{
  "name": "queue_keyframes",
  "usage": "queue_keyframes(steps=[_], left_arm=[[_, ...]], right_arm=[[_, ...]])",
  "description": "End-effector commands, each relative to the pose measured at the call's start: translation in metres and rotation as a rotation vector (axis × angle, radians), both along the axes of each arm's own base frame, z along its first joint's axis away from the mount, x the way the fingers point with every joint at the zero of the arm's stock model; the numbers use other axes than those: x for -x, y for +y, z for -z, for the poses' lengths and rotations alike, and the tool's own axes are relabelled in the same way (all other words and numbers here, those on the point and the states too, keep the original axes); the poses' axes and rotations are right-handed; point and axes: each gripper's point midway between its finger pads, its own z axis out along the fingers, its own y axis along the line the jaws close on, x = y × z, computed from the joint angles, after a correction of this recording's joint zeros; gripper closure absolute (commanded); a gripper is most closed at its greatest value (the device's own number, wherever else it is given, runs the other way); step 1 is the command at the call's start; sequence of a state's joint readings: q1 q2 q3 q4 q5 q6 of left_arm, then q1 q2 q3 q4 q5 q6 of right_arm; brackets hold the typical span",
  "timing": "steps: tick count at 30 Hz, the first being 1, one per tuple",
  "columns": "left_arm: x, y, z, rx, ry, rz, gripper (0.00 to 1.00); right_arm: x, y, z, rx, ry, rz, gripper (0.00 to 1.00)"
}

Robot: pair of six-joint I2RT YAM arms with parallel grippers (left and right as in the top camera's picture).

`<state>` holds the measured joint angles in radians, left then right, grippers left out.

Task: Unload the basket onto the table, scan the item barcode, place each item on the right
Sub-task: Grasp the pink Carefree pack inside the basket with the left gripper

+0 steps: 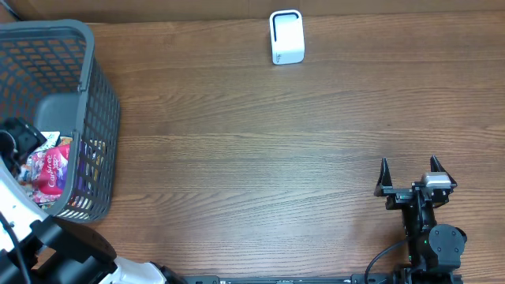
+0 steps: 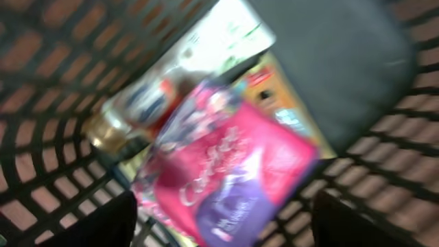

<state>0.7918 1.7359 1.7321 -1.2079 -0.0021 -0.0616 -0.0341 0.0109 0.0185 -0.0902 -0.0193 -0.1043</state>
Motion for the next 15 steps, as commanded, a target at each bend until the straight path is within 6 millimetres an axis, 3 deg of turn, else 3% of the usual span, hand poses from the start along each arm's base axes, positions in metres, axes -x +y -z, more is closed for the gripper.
queue_keyframes(steps=[1, 4, 8, 15], left_arm=[[0.022, 0.007, 0.05, 0.006, 0.152, -0.062, 0.23], [0.028, 0.008, 0.073, 0.0, 0.186, -0.062, 0.2], [0.03, 0.011, 0.095, -0.022, 0.194, -0.07, 0.0], [0.027, 0.017, 0.117, -0.05, 0.162, -0.078, 0.0]], right_arm=[[0.0, -0.002, 0.002, -0.003, -0.003, 0.007, 0.0], [0.0, -0.002, 0.002, -0.003, -0.003, 0.007, 0.0], [0.0, -0.002, 0.002, -0.003, -0.003, 0.007, 0.0], [0.0, -0.002, 0.002, -0.002, -0.003, 0.007, 0.0]])
